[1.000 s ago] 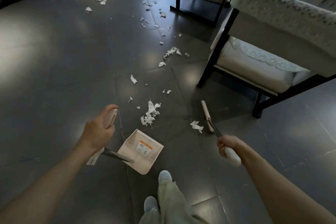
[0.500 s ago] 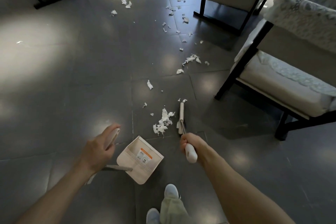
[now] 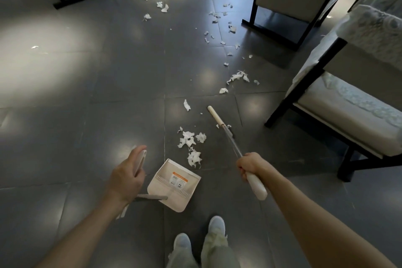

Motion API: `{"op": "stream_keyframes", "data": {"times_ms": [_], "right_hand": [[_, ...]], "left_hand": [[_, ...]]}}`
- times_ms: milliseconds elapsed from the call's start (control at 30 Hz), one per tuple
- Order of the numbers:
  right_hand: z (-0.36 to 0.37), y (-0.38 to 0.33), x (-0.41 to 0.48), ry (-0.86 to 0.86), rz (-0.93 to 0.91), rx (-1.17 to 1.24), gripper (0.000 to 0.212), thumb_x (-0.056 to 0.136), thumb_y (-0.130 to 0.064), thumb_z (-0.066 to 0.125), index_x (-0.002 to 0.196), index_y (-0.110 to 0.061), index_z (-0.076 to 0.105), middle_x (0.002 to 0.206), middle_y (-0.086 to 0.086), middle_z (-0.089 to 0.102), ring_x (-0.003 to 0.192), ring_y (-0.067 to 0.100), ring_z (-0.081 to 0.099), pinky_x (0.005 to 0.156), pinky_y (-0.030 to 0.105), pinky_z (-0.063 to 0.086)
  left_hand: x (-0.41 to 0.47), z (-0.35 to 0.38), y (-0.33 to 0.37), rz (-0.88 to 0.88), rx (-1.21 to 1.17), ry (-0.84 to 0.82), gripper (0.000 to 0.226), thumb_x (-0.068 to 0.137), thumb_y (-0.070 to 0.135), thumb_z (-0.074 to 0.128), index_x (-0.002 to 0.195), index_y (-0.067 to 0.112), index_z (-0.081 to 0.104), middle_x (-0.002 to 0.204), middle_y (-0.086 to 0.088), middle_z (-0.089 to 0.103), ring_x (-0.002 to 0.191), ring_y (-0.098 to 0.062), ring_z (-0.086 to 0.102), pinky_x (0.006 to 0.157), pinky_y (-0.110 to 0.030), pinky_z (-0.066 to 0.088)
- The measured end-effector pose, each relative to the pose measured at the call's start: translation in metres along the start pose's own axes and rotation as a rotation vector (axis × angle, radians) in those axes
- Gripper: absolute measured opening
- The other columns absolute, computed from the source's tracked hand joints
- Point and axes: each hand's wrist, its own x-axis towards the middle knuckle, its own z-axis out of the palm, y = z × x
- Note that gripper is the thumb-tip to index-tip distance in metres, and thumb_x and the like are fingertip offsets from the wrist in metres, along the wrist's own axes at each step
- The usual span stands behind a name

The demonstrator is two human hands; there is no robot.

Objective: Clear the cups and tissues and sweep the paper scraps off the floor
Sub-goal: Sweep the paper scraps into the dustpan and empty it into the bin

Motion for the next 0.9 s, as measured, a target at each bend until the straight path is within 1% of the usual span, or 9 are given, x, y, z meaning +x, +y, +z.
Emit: {"op": "stream_keyframes", "data": {"times_ms": [100,200,267,400,567,633,733,833,900], "right_hand": [[-0.018,-0.004,0.020,0.075,-0.004,-0.209,0.026,0.086,-0.006,0.051,0.109,0.006,0.054,0.062,0.011,0.058,0.047,0.019,0.054,0.047,0.029,0.048],[-0.037,-0.016,0.050,0.092,0.006,-0.338,0.026,0.088,-0.009,0.049,0.111,0.002,0.052,0.070,0.010,0.061,0.054,0.019,0.058,0.045,0.026,0.047],[-0.048,-0.028,0.073,0.087,0.017,-0.396,0.028,0.089,-0.008,0.047,0.115,0.002,0.050,0.073,0.011,0.059,0.057,0.019,0.058,0.044,0.026,0.045],[-0.050,-0.046,0.108,0.013,0.012,-0.457,0.028,0.089,-0.006,0.045,0.115,0.003,0.049,0.077,0.011,0.058,0.064,0.020,0.057,0.054,0.029,0.049],[-0.020,-0.048,0.096,-0.124,0.004,-0.517,0.014,0.090,-0.010,0.048,0.101,-0.002,0.052,0.084,0.012,0.062,0.077,0.025,0.060,0.073,0.035,0.053],[-0.012,-0.045,0.079,-0.198,0.008,-0.548,0.009,0.088,-0.008,0.048,0.089,-0.003,0.055,0.077,0.011,0.064,0.070,0.025,0.060,0.066,0.033,0.051],[0.005,-0.039,0.052,-0.302,0.071,-0.374,0.019,0.088,-0.005,0.046,0.071,-0.003,0.054,0.044,0.007,0.055,0.046,0.019,0.051,0.053,0.030,0.046],[0.018,-0.045,0.023,-0.357,0.180,-0.080,0.016,0.090,-0.006,0.047,0.075,-0.003,0.049,0.038,0.005,0.046,0.039,0.016,0.044,0.043,0.026,0.038],[0.018,-0.053,0.007,-0.399,0.232,0.056,0.016,0.092,-0.004,0.045,0.076,-0.005,0.045,0.037,0.003,0.042,0.031,0.011,0.041,0.034,0.018,0.035]], "left_hand": [[0.006,0.005,0.000,-0.003,-0.007,-0.026,0.058,0.080,-0.003,0.060,0.131,0.023,0.051,0.104,-0.018,0.067,0.085,-0.042,0.064,0.065,-0.028,0.033],[0.023,0.014,0.004,-0.013,-0.044,-0.042,0.058,0.082,-0.002,0.059,0.132,0.026,0.050,0.114,-0.010,0.065,0.091,-0.039,0.064,0.069,-0.030,0.040],[0.038,0.020,0.009,-0.040,-0.058,-0.015,0.058,0.082,-0.002,0.059,0.131,0.027,0.050,0.112,-0.010,0.066,0.088,-0.038,0.064,0.069,-0.033,0.043],[0.064,0.035,0.025,-0.087,-0.082,0.047,0.055,0.084,0.000,0.058,0.131,0.027,0.050,0.107,-0.009,0.066,0.083,-0.032,0.061,0.067,-0.029,0.037],[0.083,0.054,0.060,-0.073,-0.093,0.101,0.056,0.083,-0.002,0.056,0.133,0.022,0.049,0.107,-0.013,0.066,0.086,-0.037,0.062,0.067,-0.030,0.039],[0.089,0.058,0.068,-0.069,-0.089,0.117,0.057,0.081,-0.004,0.055,0.133,0.020,0.049,0.105,-0.016,0.066,0.086,-0.038,0.061,0.066,-0.030,0.036],[0.097,0.059,0.071,-0.070,-0.110,0.138,0.058,0.079,-0.006,0.055,0.132,0.016,0.050,0.105,-0.019,0.066,0.087,-0.039,0.061,0.070,-0.033,0.041],[0.099,0.058,0.066,-0.083,-0.128,0.139,0.059,0.079,-0.005,0.054,0.133,0.017,0.049,0.105,-0.020,0.065,0.088,-0.040,0.061,0.072,-0.035,0.043],[0.093,0.056,0.061,-0.112,-0.150,0.122,0.058,0.080,-0.003,0.053,0.133,0.020,0.048,0.099,-0.019,0.065,0.085,-0.038,0.061,0.069,-0.032,0.039]]}}
